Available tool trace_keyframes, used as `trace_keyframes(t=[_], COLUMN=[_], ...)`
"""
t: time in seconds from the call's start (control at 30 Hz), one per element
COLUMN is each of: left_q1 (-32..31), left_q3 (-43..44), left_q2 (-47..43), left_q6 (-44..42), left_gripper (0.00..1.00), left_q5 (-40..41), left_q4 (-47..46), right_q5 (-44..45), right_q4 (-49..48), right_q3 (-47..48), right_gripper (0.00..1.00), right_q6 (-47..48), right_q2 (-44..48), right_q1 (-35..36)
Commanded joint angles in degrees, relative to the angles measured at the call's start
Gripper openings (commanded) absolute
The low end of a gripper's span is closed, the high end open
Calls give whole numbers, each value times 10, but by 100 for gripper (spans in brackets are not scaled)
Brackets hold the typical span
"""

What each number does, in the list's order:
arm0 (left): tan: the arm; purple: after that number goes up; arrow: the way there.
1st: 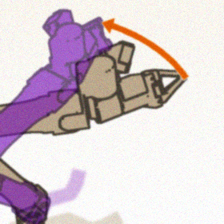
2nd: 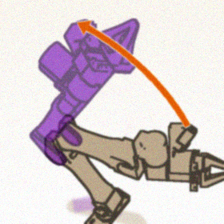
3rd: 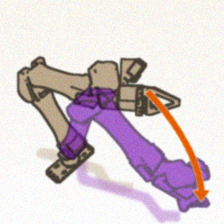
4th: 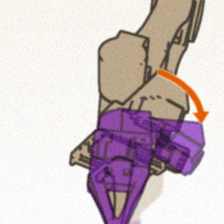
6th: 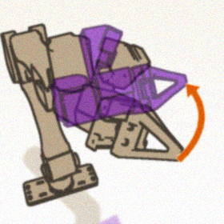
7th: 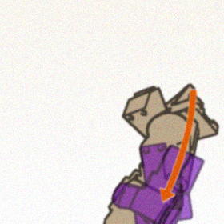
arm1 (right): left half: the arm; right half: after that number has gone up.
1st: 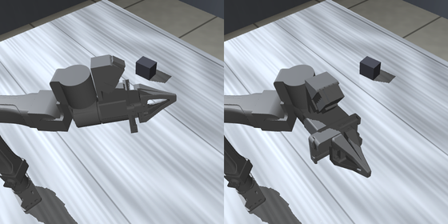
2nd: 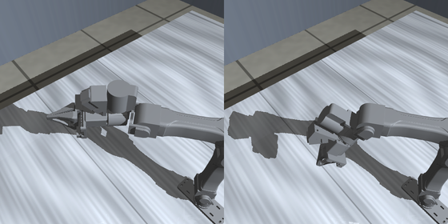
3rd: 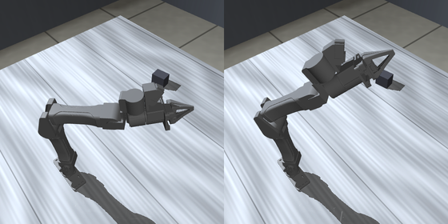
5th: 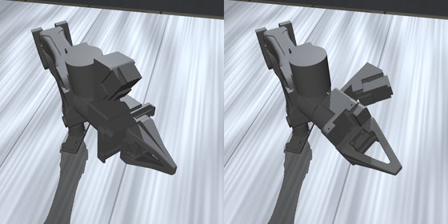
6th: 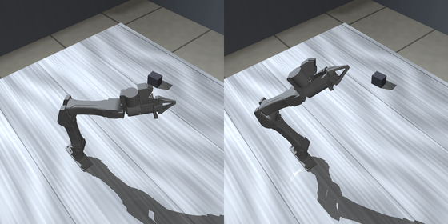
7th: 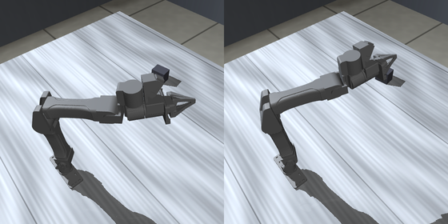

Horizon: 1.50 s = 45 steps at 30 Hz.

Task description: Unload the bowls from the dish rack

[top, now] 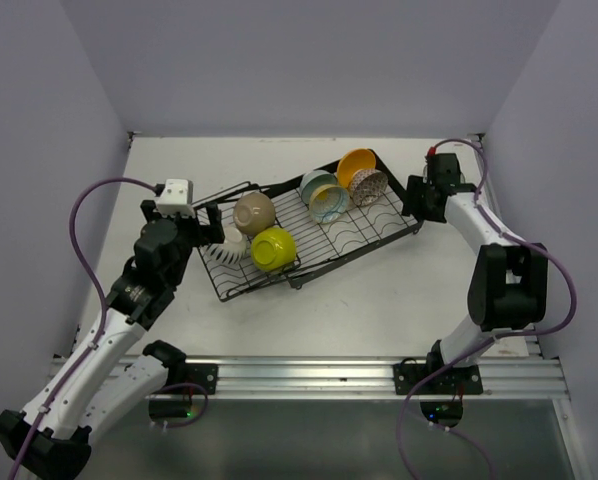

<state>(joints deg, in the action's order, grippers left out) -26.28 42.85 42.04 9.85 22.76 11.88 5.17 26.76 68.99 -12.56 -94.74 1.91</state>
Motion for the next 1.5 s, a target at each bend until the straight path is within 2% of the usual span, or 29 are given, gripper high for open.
trace_keyframes(t=[0.0,0.27,0.43,0.6,0.67,0.77,1.0,1.37,1.43,1.47], left_q1=[-3,-3,-3,-3,-3,-2,-3,-3,-3,-3], left_q3=[12,13,13,13,13,13,13,13,13,13], left_q2=[2,8,8,6,6,5,-3,-9,-10,-10], left_q6=[-6,-6,-7,-6,-5,-6,-6,-5,-6,-6], left_gripper=[100,100,100,100,100,100,100,100,100,100], left_q5=[5,-2,-1,0,1,1,5,9,10,11], left_q4=[-6,-7,-6,-6,-6,-6,-6,-5,-4,-5], right_q5=[17,20,-5,-13,-23,-46,-48,-64,-57,-62], right_q4=[-36,-39,-51,-57,-58,-65,-55,-58,-50,-47], right_q3=[-9,-6,-5,1,2,-1,11,14,19,20], right_gripper=[65,64,54,49,42,36,26,27,29,40], right_q6=[-15,-18,-25,-25,-24,-27,-19,-41,-40,-40], right_q2=[27,-1,-18,-32,-34,-34,-37,-54,-51,-44], right_q1=[-1,-2,-2,-2,-1,0,41,80,80,80])
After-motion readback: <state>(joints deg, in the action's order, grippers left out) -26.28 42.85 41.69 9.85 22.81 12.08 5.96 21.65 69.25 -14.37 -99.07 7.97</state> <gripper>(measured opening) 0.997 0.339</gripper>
